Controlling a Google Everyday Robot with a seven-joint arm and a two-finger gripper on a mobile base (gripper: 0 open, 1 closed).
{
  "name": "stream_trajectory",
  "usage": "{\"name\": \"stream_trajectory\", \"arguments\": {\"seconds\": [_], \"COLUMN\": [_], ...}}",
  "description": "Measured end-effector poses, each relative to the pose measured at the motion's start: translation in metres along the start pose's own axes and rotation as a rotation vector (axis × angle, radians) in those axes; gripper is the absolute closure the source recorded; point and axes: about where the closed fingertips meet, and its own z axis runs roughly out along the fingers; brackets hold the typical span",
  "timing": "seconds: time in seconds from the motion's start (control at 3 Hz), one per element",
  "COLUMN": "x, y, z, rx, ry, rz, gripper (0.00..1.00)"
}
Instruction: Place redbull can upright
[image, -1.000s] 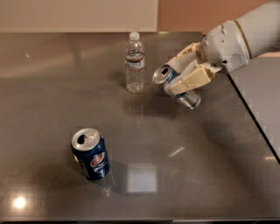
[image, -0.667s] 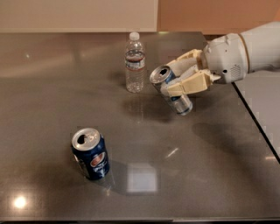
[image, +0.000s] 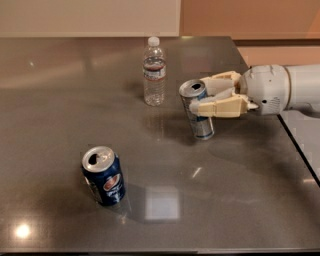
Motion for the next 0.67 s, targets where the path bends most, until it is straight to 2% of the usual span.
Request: {"name": "stream_trajectory", "arguments": {"seconds": [0.67], "x": [0.0183], "y": [-0.002], "z": [-0.023], "rx": [0.038], "ry": [-0.163], "rz": [0.026], "gripper": [1.0]}}
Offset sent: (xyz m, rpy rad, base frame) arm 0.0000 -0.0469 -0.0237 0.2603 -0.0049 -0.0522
